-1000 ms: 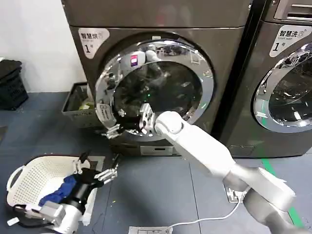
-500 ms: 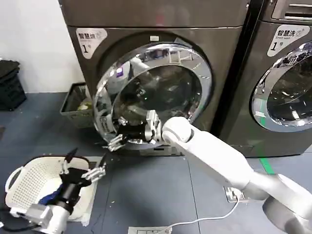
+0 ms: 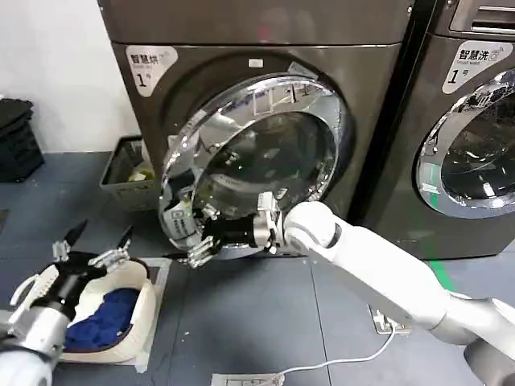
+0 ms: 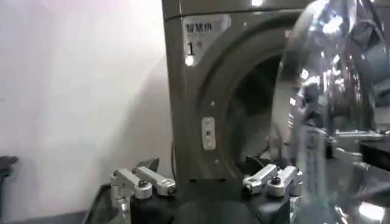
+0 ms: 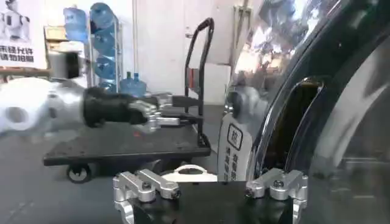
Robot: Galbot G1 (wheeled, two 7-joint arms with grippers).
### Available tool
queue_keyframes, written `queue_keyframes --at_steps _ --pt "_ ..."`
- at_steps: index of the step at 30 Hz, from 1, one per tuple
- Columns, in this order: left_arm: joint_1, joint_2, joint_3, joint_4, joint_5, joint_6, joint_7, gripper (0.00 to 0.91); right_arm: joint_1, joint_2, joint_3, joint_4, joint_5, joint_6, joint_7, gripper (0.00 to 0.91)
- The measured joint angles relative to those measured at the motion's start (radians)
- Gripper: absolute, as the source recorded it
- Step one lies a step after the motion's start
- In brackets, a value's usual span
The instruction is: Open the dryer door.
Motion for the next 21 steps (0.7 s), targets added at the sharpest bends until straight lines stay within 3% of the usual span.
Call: queue_keyframes --at_steps 11,21 --pt "-0.169 0.182 0.095 0.199 -0.037 -0.151 0.106 0.907 -0.029 -0.086 0.024 0.088 0.005 0.003 -0.051 0.907" --pt "-0.317 0.342 0.28 0.379 -0.022 -0.209 0.133 0.907 -0.056 -0.163 0.046 0.152 0.009 0.033 -0.092 0.907"
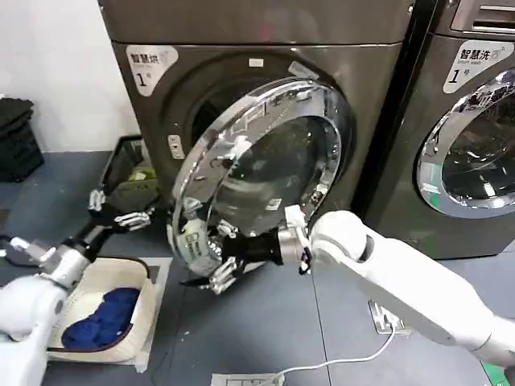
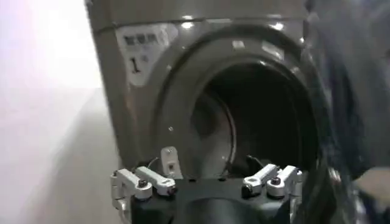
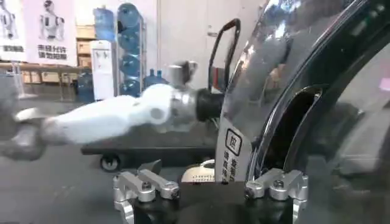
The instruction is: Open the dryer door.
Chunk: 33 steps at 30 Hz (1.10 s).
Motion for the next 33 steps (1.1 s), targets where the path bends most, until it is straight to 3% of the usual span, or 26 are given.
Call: queue_keyframes --at_steps 18,27,33 --pt "-0.238 0.126 0.357 0.146 -0.021 -0.06 0.087 0.907 -0.222 -0.229 0.257 0.15 0.026 0.028 0.003 0.907" --pt "-0.311 0.117 0.467 0.152 -0.03 -0.073 0.1 0.907 -0.599 -0.379 0.647 0.185 -0.015 0.095 0.011 0.907" --pt "-0.358 0.092 0.531 0.158 -0.035 -0.072 0.1 0.907 -0.897 -0.392 0.966 0.195 -0.038 0.124 0.027 0.907"
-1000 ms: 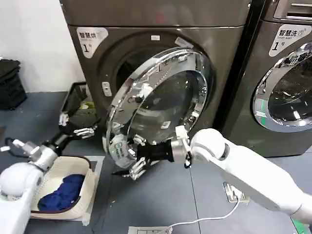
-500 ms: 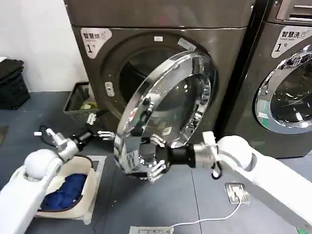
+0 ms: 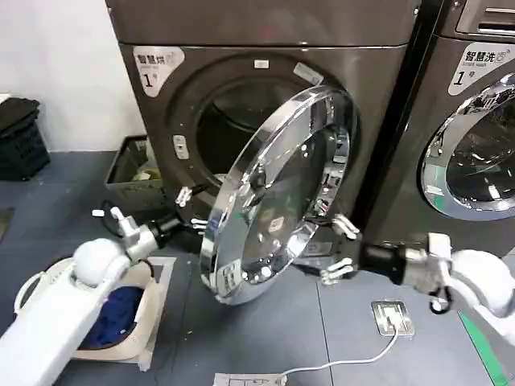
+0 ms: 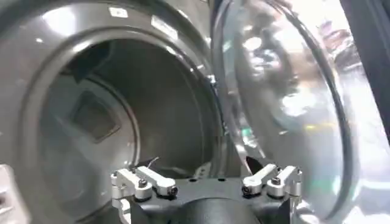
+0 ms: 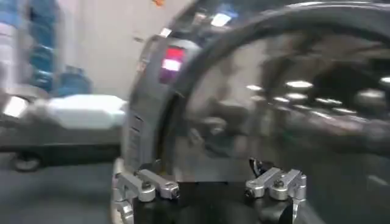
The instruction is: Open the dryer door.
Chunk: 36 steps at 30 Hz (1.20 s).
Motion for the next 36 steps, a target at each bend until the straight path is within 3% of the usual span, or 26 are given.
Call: queue_keyframes --at_steps 11,24,31,36 --pt "-0.081 -0.056 0.119 0.005 0.002 -0.002 -0.004 0.907 -0.549 0.174 0.609 0.079 -0.032 0.163 -0.018 0.907" --pt "-0.169 -0.144 0.243 0.056 0.01 -0.01 -0.01 0.907 -0.868 0.537 1.006 0.118 -0.103 0.361 0.094 0.907" --pt "-0.205 -0.199 0.296 0.075 0.016 -0.008 -0.029 0.907 -0.893 0.711 1.129 0.082 -0.158 0.383 0.21 0.907" --pt "-0.231 -0.247 0.329 0.084 0.038 0.003 -0.047 0.907 -0.858 0.822 1.208 0.038 -0.243 0.378 0.328 0.907"
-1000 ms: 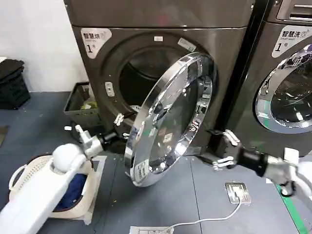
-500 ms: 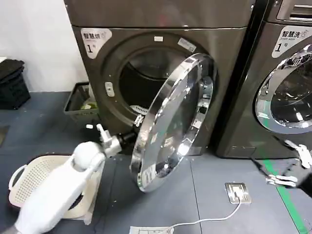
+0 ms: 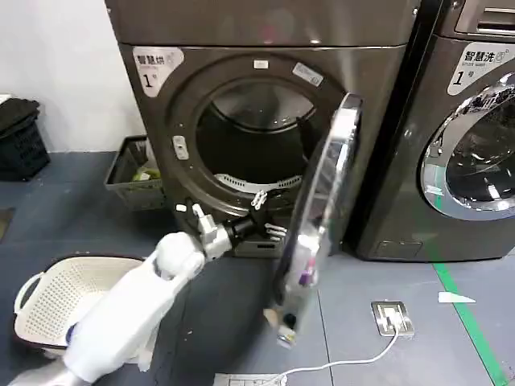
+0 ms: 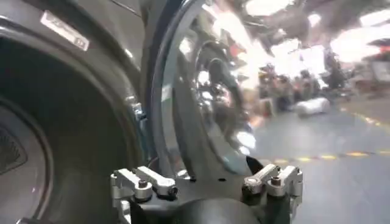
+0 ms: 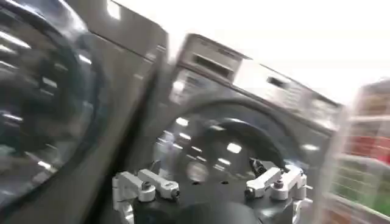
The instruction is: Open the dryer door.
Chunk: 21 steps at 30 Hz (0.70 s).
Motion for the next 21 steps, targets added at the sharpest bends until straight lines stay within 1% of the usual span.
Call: queue_keyframes --at_steps 6,11,16,21 --pt "-0.022 -0.061 0.038 0.011 0.021 0.012 -0.009 0.907 0.059 0.066 0.095 -0.063 -0.094 -0.08 0.156 0.907" --pt "-0.043 -0.112 0.07 0.031 0.036 0.015 -0.01 0.907 0.076 0.109 0.165 -0.11 -0.179 -0.113 0.281 0.907" --pt "-0.059 -0.153 0.097 0.055 0.045 0.016 -0.011 0.907 0.091 0.157 0.21 -0.144 -0.247 -0.194 0.426 0.907" --pt "-0.088 -0.197 0.126 0.09 0.055 0.016 -0.02 0.907 0.108 0.192 0.26 -0.164 -0.316 -0.301 0.571 0.907"
